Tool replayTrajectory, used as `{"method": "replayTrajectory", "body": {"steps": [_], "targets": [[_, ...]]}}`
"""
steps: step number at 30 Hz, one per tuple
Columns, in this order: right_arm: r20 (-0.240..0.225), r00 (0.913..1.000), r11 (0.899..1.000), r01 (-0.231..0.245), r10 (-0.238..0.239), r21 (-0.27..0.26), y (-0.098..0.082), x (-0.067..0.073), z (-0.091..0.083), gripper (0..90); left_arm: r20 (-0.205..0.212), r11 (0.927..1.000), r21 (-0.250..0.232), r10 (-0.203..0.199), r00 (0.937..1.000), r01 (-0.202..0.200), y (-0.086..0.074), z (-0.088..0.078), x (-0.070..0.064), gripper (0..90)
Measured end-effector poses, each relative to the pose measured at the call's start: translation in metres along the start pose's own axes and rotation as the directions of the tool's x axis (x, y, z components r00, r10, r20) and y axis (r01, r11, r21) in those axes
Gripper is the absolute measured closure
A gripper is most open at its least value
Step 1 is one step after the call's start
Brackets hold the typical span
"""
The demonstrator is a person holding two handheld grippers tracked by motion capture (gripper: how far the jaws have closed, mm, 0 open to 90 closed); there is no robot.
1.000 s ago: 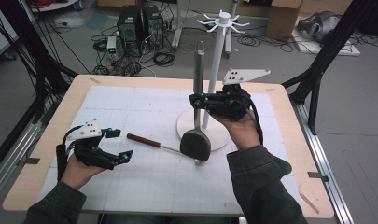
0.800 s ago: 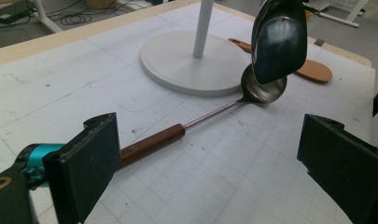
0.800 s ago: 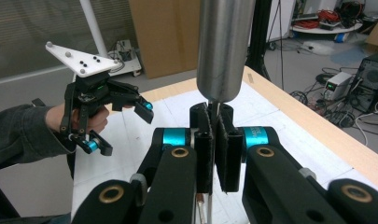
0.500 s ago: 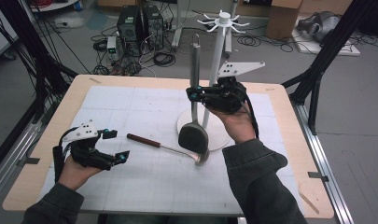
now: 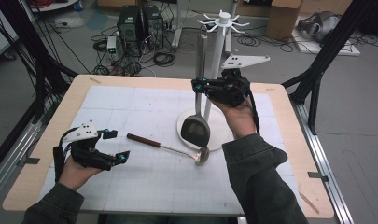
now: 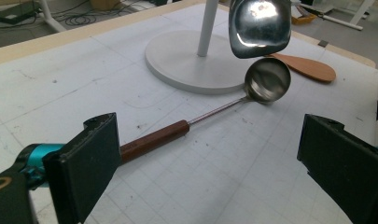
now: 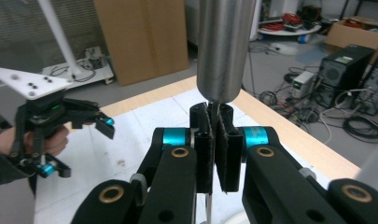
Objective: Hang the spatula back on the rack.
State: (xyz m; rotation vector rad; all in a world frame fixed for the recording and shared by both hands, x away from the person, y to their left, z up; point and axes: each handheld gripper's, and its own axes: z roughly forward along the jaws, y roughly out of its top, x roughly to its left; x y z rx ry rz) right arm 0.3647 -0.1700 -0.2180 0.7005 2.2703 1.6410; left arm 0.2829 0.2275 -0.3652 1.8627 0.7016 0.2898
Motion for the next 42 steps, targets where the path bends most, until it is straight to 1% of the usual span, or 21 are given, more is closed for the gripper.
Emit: {"method": "replayTrajectory", "body": {"steps": [4,12,18,24,27,29,39,42], "targets": [[0.024,0.9995,1.0,-0.02,0.02,0.006,-0.002,-0.005,0.002,87.4,0.001,1.0,-0.003,0.002,1.0,-0.002,0.0,0.0,0.0,6.5],[0.04,0.9986,0.999,-0.035,0.035,0.009,-0.004,-0.009,0.003,87.4,0.003,1.0,-0.001,0.0,1.0,0.0,0.0,0.0,0.0,6.6],[0.056,0.9968,0.998,-0.058,0.057,0.01,-0.009,-0.015,0.003,87.2,0.001,1.0,-0.003,0.001,1.0,-0.001,0.0,0.0,0.0,6.6],[0.06,0.9961,0.998,-0.065,0.064,0.019,-0.012,-0.019,0.005,87.2,-0.001,1.0,-0.005,0.004,1.0,-0.004,0.0,0.0,0.0,6.5],[0.062,0.9965,0.998,-0.059,0.057,0.021,-0.012,-0.019,0.006,87.1,-0.003,1.0,-0.008,-0.001,1.0,0.001,0.0,0.0,0.0,6.6],[0.062,0.9965,0.998,-0.057,0.055,0.026,-0.012,-0.019,0.006,87.0,-0.002,1.0,-0.005,0.003,1.0,-0.003,0.0,-0.001,0.001,6.6],[0.048,0.9976,0.998,-0.051,0.05,0.027,-0.013,-0.021,0.006,86.2,-0.005,1.0,-0.005,0.001,1.0,-0.001,-0.001,-0.001,0.002,6.6],[0.045,0.9975,0.998,-0.055,0.054,0.018,-0.013,-0.022,0.005,85.1,-0.005,1.0,-0.006,0.0,1.0,0.0,-0.001,-0.001,0.002,6.5]]}}
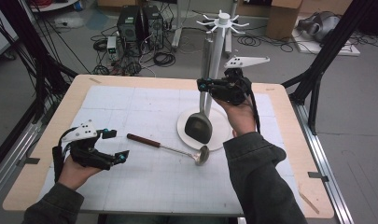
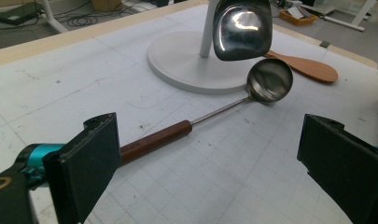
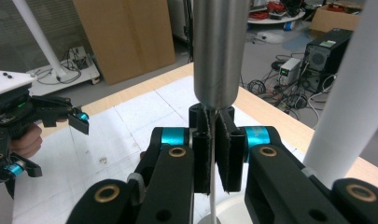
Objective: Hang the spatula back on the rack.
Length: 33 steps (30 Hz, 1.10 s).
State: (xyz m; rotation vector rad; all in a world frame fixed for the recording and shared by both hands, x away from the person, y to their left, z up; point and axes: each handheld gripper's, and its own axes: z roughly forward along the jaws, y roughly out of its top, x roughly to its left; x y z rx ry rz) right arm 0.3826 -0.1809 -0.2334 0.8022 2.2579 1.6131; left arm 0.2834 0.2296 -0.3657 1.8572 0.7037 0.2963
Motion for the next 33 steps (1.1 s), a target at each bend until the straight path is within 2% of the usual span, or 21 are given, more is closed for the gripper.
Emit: {"method": "replayTrajectory", "body": {"steps": [8,14,18,21,24,29,31,33], "targets": [[0.008,0.9999,1.0,0.009,-0.009,-0.023,0.002,0.0,-0.013,79.4,-0.001,1.0,0.004,0.001,1.0,-0.001,0.0,0.0,0.0,6.5],[0.008,0.9997,1.0,0.024,-0.024,-0.003,0.004,-0.001,-0.025,78.3,-0.001,1.0,0.003,-0.001,1.0,0.001,0.0,0.0,0.0,6.5],[0.003,0.9996,1.0,0.026,-0.026,0.005,0.005,0.0,-0.026,77.3,0.0,1.0,0.002,-0.004,1.0,0.004,-0.001,0.001,0.0,6.6],[0.0,0.9995,0.999,0.031,-0.031,0.01,0.006,0.001,-0.025,75.0,0.0,1.0,0.003,-0.003,1.0,0.003,-0.001,0.0,0.0,6.5],[0.003,0.9995,0.999,0.032,-0.032,0.008,0.007,0.001,-0.027,69.0,0.001,1.0,0.004,0.0,1.0,0.0,-0.001,0.0,0.001,6.6],[0.001,0.9994,0.999,0.035,-0.035,-0.003,0.01,0.001,-0.037,66.9,0.002,1.0,0.002,-0.001,1.0,0.001,-0.001,0.0,0.001,6.5],[0.0,0.9993,0.999,0.038,-0.038,-0.011,0.012,0.001,-0.043,69.0,0.0,1.0,0.002,0.0,1.0,0.0,-0.001,0.0,0.001,6.5],[-0.009,0.9988,0.999,0.047,-0.048,-0.021,0.014,0.001,-0.05,77.4,0.0,1.0,0.002,0.002,1.0,-0.002,-0.001,0.0,0.001,6.6]]}}
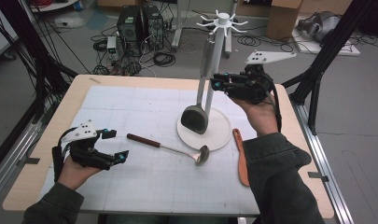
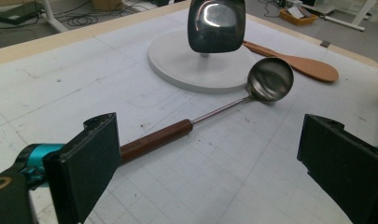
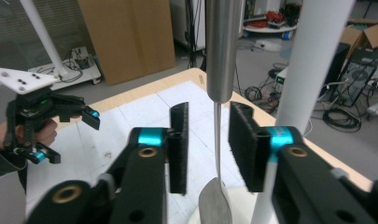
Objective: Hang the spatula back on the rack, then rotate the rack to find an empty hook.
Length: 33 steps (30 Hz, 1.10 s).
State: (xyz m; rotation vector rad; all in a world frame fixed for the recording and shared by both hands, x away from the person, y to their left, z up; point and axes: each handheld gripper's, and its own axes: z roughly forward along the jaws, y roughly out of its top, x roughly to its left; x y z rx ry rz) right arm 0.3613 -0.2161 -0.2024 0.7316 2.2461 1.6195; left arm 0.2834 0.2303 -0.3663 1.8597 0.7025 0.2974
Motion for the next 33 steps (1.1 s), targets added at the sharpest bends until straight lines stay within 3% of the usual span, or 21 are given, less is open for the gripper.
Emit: {"method": "replayTrajectory", "body": {"steps": [5,22,33], "targets": [[-0.007,0.9996,1.0,0.029,-0.029,-0.01,0.012,0.0,-0.014,88.7,0.001,1.0,0.004,-0.002,1.0,0.002,0.0,0.0,0.0,6.5],[-0.021,0.9993,0.998,0.028,-0.029,-0.051,0.042,-0.011,-0.036,89.6,-0.005,0.9999,0.01,0.001,1.0,-0.001,-0.001,-0.001,0.002,6.5],[-0.019,0.9988,0.996,0.043,-0.044,-0.084,0.056,-0.008,-0.047,89.6,-0.015,0.9998,0.021,-0.005,0.9999,0.005,-0.003,0.0,0.002,5.9]]}}
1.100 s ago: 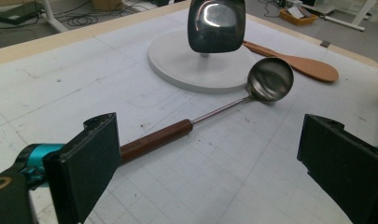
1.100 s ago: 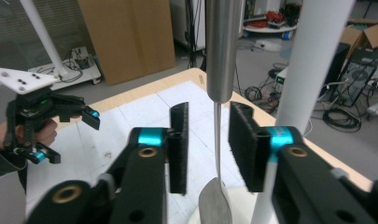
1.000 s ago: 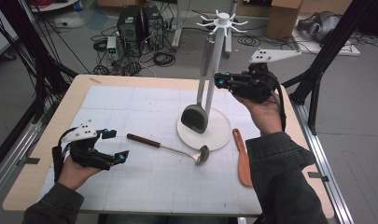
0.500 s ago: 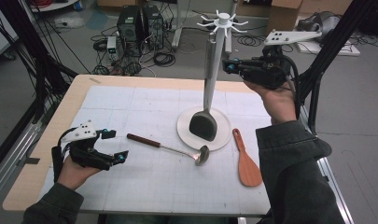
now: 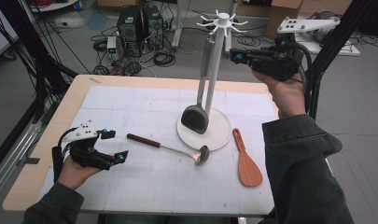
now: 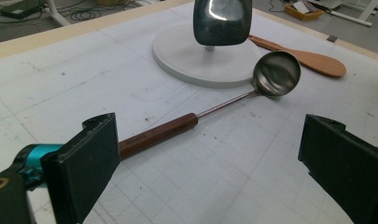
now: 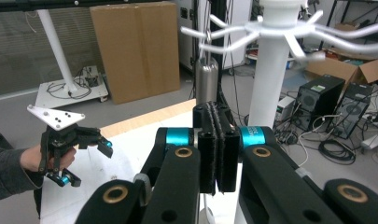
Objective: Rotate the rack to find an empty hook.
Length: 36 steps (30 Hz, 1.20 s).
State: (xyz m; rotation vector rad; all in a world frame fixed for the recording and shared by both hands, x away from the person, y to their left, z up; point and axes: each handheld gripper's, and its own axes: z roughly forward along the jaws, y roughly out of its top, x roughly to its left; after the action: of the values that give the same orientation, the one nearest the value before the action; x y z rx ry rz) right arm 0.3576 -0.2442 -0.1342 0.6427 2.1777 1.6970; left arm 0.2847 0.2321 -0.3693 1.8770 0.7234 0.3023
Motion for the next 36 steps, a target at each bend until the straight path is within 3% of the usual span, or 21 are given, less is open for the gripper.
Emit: {"method": "replayTrajectory", "body": {"steps": [5,14,36], "targets": [[0.007,1.0,1.0,0.001,-0.001,-0.009,0.009,0.004,0.001,89.6,-0.002,1.0,-0.002,0.001,1.0,-0.001,0.0,0.0,-0.001,5.9],[0.039,0.9992,1.0,-0.006,0.007,-0.02,0.017,0.0,0.002,89.6,-0.005,1.0,0.0,0.005,1.0,-0.005,0.0,0.0,-0.001,5.9],[0.07,0.9962,0.999,0.051,-0.051,0.002,0.034,0.014,0.014,90.0,-0.001,1.0,-0.003,0.003,1.0,-0.003,0.0,-0.001,-0.001,5.9]]}}
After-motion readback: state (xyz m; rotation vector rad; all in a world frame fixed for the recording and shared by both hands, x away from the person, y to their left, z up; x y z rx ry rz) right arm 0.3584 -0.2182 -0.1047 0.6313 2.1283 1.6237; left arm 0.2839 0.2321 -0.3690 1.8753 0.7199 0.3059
